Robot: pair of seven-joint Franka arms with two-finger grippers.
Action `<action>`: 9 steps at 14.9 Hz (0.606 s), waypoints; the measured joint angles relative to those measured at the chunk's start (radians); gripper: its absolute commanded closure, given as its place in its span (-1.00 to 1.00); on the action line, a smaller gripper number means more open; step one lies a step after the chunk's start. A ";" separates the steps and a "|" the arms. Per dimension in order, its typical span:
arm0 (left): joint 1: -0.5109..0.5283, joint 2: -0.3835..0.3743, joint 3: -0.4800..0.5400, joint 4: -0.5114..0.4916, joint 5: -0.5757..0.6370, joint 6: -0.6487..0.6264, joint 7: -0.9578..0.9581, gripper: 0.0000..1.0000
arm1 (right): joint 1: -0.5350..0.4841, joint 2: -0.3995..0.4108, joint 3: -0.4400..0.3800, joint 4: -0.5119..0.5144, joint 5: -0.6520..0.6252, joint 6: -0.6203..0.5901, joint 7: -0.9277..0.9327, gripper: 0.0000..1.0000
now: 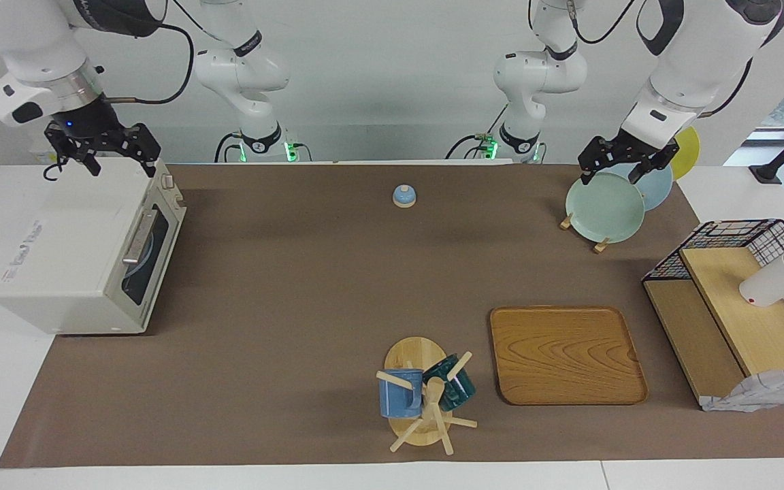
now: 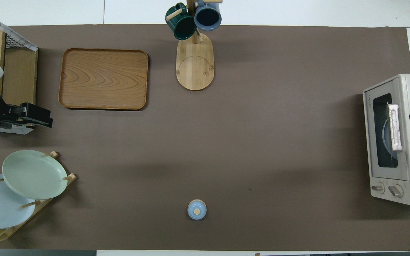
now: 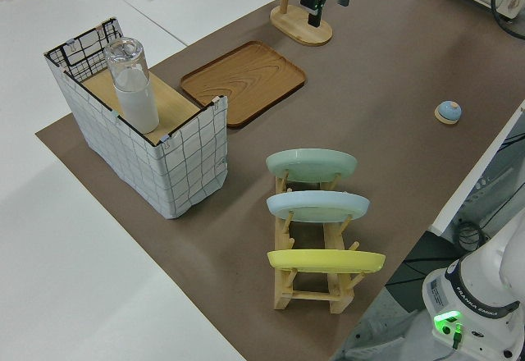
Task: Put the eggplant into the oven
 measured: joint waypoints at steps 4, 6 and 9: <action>0.000 0.000 0.000 0.000 0.000 0.000 0.000 -1.00 | 0.006 0.000 -0.016 -0.001 0.006 0.022 0.000 -1.00; 0.000 0.000 0.000 0.000 0.000 0.000 0.000 -1.00 | 0.019 0.000 -0.016 -0.002 0.006 0.029 0.003 -1.00; 0.000 0.000 0.000 0.000 0.000 0.000 0.000 -1.00 | 0.025 0.000 -0.006 -0.001 0.006 0.029 0.006 -1.00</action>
